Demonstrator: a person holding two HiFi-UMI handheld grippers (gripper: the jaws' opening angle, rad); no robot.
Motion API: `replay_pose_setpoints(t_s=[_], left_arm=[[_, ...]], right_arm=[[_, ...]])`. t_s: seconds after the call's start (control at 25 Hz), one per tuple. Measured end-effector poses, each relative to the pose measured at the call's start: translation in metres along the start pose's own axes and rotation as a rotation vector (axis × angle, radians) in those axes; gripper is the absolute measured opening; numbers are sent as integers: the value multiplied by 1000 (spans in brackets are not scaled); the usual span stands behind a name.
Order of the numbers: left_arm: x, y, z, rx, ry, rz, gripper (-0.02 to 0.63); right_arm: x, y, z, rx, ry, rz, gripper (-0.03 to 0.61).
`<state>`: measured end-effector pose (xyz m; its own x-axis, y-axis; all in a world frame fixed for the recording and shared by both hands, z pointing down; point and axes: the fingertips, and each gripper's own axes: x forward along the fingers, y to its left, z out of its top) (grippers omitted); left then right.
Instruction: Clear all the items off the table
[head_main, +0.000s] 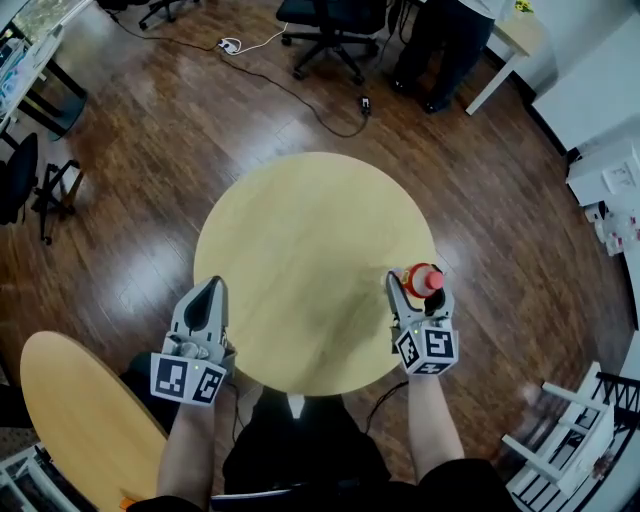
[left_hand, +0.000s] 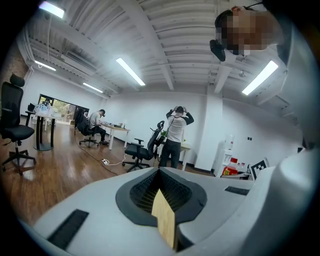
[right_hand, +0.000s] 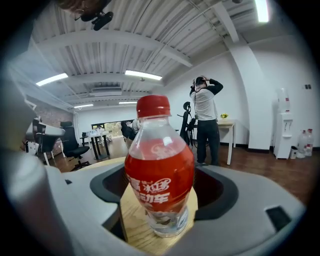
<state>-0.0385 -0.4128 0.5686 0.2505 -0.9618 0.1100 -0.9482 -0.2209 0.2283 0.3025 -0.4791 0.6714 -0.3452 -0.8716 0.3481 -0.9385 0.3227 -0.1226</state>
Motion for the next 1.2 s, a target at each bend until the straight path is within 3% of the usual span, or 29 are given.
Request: replay_pose_setpoints(t_s=[0.08,0.16,0.32,0.52,0.88,1.08,1.2], left_arm=[[-1,2,-3,3,11,0,0],[-3,5,-4,4,17,10,0],[-15,10,-4,18,27,35,0],[-33,14,6,32,2,80,0],[-88,15,52,69,-125,192,0],[-145,38,86,79,-249,311,0],[-188,55,101,155,-258,422,0]], right_arm=[[4,0,-4,4,11,-5,395],[6,-3,-7,11,22,-18,343],[7,-4,-11,3,35,-28,325],[-1,6,-2,-1,18,28,318],[-5,37,68,-71,-104,192,314],[-4,83,119,-125,-194,302,314],[5,132,148,-153,-232,394,313]])
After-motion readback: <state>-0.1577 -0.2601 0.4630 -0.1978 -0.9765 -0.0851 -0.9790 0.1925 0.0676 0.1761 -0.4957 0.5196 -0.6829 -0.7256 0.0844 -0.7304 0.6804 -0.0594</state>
